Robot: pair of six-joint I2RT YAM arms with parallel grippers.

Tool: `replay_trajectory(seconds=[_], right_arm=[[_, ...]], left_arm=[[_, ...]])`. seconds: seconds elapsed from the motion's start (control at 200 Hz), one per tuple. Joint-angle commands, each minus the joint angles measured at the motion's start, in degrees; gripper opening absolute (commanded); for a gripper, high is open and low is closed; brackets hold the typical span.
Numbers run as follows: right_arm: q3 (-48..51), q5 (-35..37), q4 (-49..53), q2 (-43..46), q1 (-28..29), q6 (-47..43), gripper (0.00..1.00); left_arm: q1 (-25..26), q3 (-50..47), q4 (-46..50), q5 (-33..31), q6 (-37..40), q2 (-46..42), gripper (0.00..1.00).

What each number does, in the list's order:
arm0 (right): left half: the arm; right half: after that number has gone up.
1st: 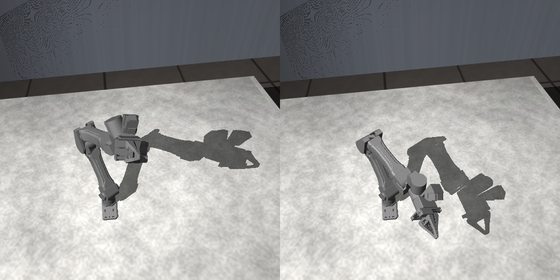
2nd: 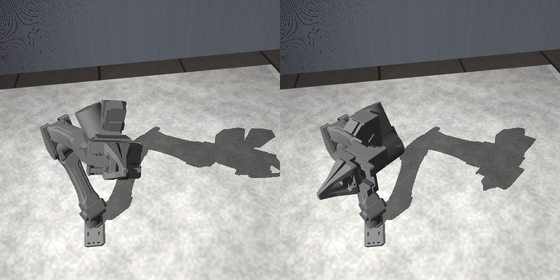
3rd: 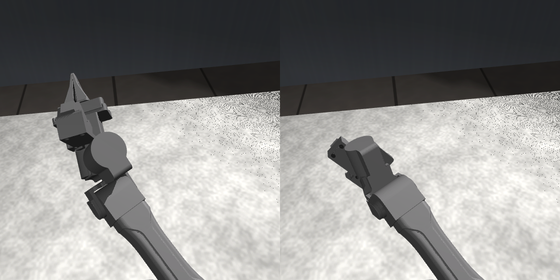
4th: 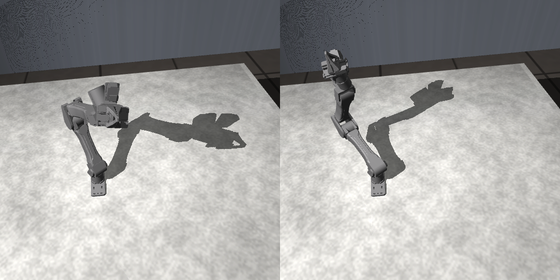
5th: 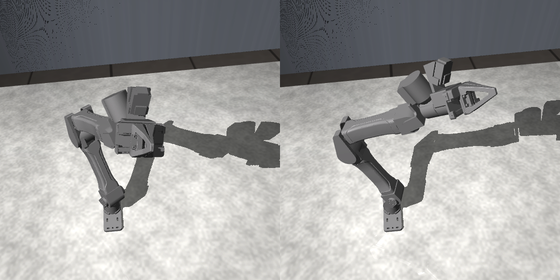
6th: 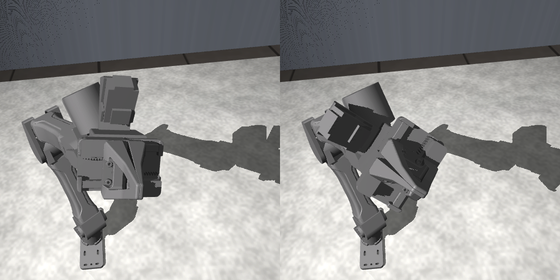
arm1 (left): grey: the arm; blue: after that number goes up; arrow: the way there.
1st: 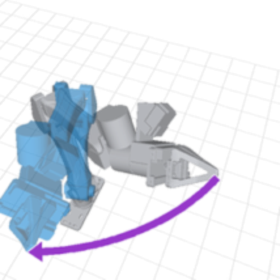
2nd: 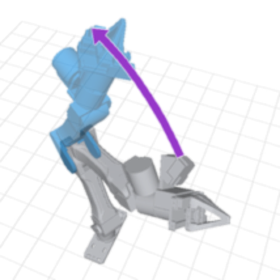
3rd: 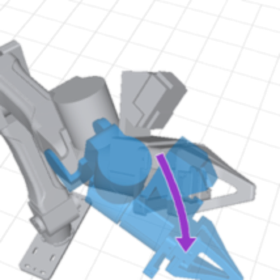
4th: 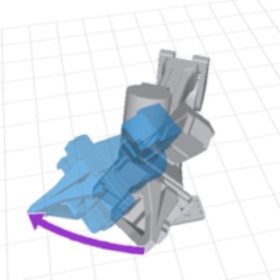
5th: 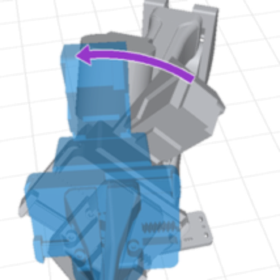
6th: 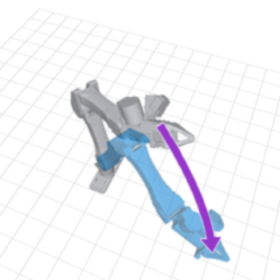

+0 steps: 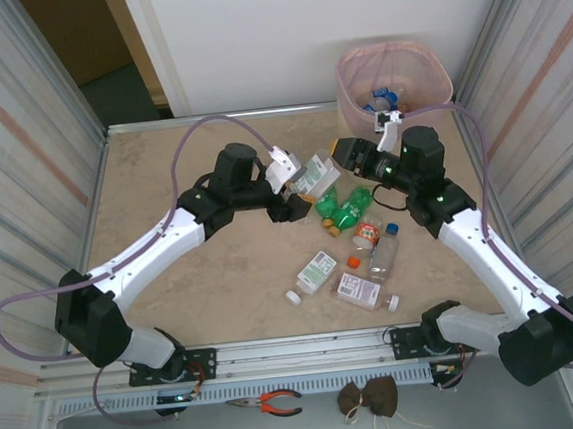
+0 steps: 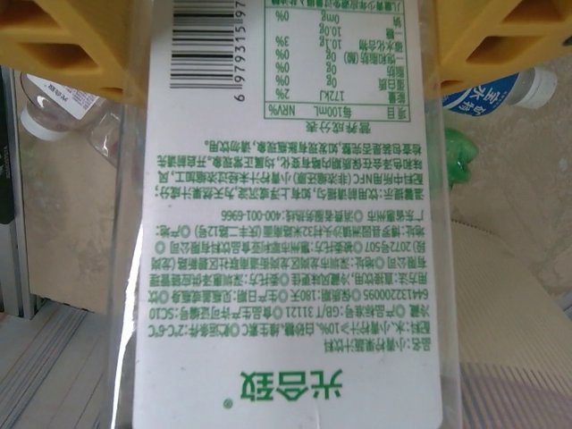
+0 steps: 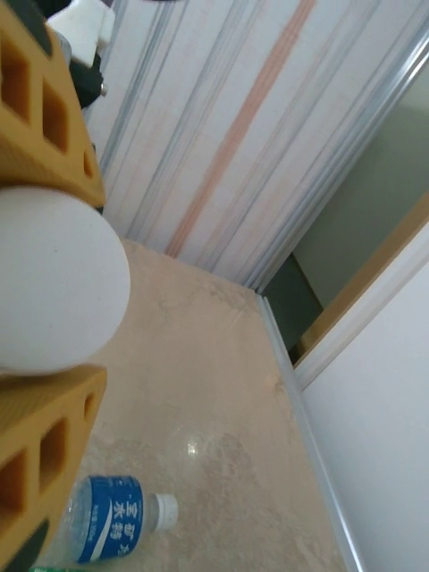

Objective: Put the plastic bottles in the bin

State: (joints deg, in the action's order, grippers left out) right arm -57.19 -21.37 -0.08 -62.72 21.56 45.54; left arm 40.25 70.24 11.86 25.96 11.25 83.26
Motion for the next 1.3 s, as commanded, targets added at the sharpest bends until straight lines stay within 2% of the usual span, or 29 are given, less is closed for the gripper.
replay_trajectory(seconds=[0.0, 0.1, 0.195, 0.301, 0.526, 0.857, 1.117, 1.298], right_arm=[[0.34, 2.20, -1.69, 0.39, 0.91, 1.22, 0.40], [0.28, 3.14, -1.21, 0.81, 1.33, 0.75, 0.34], [-0.17, 4.04, -0.60, 1.36, 1.48, -0.13, 0.30], [-1.94, 5.09, 1.33, 1.46, 1.39, -2.28, 0.29], [-8.56, 5.14, 5.92, 0.08, -0.99, -7.99, 0.29], [-23.24, -2.82, 7.54, -7.62, -14.47, -11.20, 0.29], [-36.91, -6.35, 7.45, -19.54, -23.95, -12.40, 0.28], [-43.53, -6.17, 7.66, -28.22, -27.47, -14.48, 0.27]], left_arm=[[0.09, 2.57, -2.59, 1.60, -1.41, 0.42, 0.48], [0.09, 2.52, -2.89, 1.86, -1.57, 0.41, 0.49], [0.19, 2.45, -2.64, 1.74, -1.68, 0.11, 0.57], [0.18, 1.63, -2.94, 1.07, -1.79, -1.34, 0.69], [-0.18, -2.83, -3.20, -0.81, -1.87, -7.15, 0.79], [-3.44, -11.34, -6.80, -2.54, -5.15, -17.36, 0.84], [-5.15, -13.66, -7.23, -3.59, -7.70, -20.89, 0.84], [-6.28, -14.83, -7.75, -3.41, -9.82, -21.85, 0.86]])
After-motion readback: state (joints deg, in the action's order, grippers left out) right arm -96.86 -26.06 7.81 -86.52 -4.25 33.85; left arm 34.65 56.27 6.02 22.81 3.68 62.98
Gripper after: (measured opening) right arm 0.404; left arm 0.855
